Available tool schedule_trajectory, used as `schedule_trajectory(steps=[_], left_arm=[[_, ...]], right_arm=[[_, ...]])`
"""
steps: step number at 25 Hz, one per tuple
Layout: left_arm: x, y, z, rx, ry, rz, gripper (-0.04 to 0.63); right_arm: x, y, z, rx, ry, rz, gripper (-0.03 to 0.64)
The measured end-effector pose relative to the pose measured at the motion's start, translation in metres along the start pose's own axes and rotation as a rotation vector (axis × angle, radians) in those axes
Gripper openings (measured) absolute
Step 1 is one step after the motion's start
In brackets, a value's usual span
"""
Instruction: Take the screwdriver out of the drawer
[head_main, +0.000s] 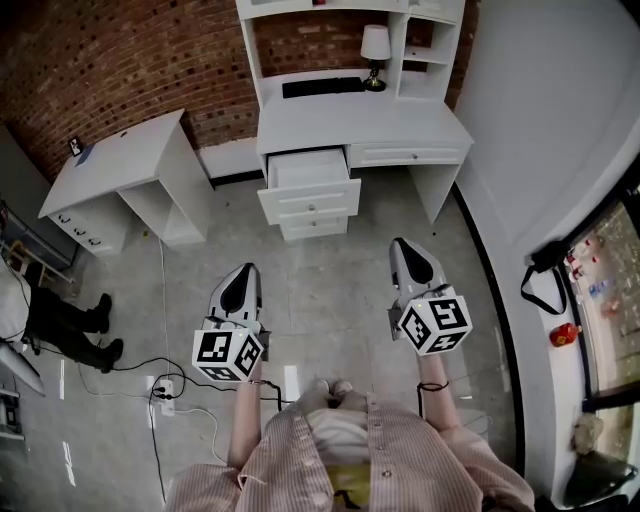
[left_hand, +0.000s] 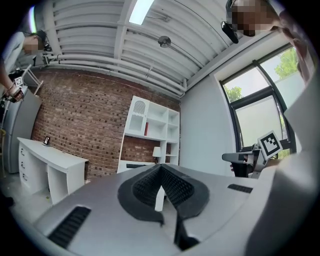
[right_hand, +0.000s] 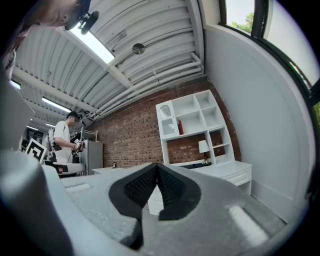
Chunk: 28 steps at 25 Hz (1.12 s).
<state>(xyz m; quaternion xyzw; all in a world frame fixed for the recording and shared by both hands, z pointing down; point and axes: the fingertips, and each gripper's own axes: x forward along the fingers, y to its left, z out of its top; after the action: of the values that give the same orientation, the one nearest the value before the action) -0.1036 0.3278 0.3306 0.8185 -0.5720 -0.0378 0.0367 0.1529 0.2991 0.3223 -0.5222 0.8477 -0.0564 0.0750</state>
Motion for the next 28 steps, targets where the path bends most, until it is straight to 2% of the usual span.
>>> schedule_trajectory(steps=[12, 19, 28], left_arm=[[0.016, -0.013, -0.026, -0.022, 0.043, 0.018, -0.002], [0.044, 0.006, -0.031, -0.035, 0.063, 0.031, -0.002], [0.119, 0.047, -0.044, -0.057, 0.086, 0.019, -0.002]], right_arm=[[0.013, -0.021, -0.018, 0.024, 0.048, 0.036, 0.025], [0.045, -0.039, -0.026, 0.044, 0.062, 0.018, 0.062], [0.122, -0.067, -0.041, 0.061, 0.079, 0.005, 0.096]])
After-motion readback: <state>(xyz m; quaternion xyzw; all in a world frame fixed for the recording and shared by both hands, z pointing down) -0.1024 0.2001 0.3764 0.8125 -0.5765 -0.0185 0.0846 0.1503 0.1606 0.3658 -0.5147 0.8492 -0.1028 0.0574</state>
